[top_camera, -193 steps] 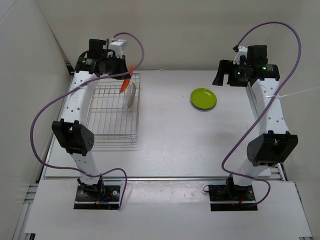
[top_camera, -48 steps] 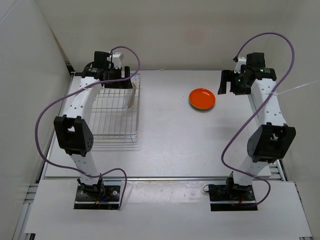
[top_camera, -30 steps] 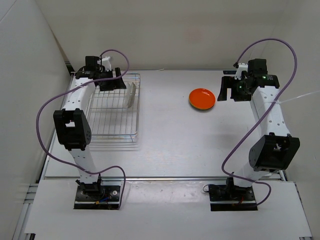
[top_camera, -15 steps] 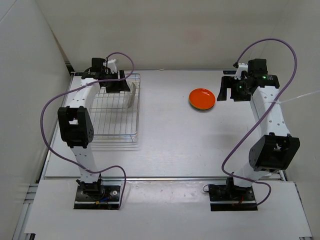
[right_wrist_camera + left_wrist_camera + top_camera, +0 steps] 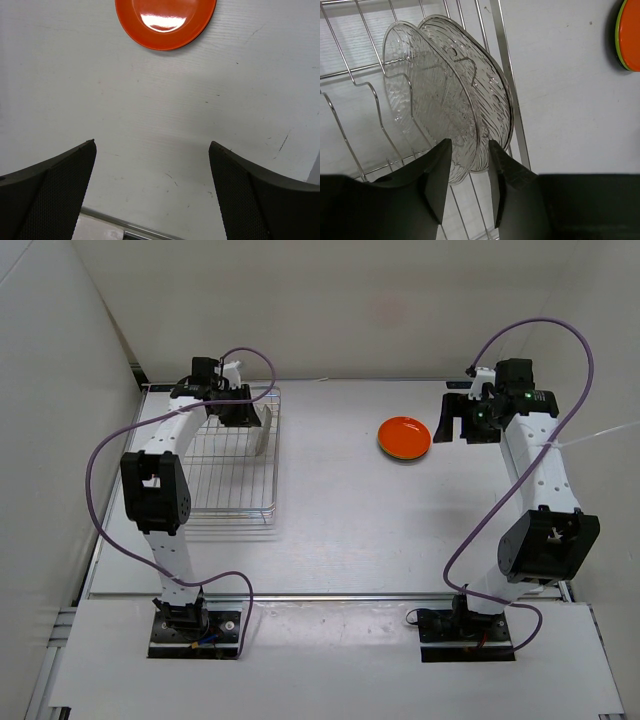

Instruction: Unload the plates from the dish rack

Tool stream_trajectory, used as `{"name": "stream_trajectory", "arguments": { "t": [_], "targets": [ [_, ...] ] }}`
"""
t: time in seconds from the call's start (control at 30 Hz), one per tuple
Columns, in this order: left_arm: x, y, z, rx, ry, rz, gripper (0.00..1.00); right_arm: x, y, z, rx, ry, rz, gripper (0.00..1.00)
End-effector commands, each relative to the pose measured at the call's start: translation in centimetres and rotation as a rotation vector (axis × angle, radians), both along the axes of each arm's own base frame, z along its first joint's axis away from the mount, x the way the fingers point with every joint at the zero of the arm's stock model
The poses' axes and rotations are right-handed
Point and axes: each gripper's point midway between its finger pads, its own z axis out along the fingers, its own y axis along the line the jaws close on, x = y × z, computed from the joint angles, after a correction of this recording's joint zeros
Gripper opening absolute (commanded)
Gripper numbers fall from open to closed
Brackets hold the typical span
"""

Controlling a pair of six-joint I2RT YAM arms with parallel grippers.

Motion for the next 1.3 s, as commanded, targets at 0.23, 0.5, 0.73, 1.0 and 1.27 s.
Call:
{"name": "stream_trajectory", "arguments": {
  "t": [0.23, 0.5, 0.73, 1.0, 1.27],
  "targets": [
    [0.6, -0.2, 1.2, -0.005, -0.039, -0.008, 0.24, -0.9, 0.5, 1.0, 0.027, -0.029, 0.011, 0.95],
    [0.6, -0.4, 1.0, -0.012, -0.03, -0.014, 0.11, -1.1, 0.5, 0.7, 0.028, -0.019, 0.011, 0.95],
    [0.2, -0.4, 6.1, -0.025, -0.122, -0.008, 0.11, -1.2, 0.4, 1.0, 0.02, -0.028, 0.006, 0.95],
    [-2.9, -1.3, 15.1, -0.069, -0.25, -0.093, 0.11, -1.0, 0.3, 1.3, 0.019, -0.037, 0.006, 0.95],
    [-7.4, -3.4, 19.8, 0.079, -0.387, -0.257, 0.11, -1.2, 0.5, 1.6, 0.026, -0.047, 0.011, 0.95]
  ]
}}
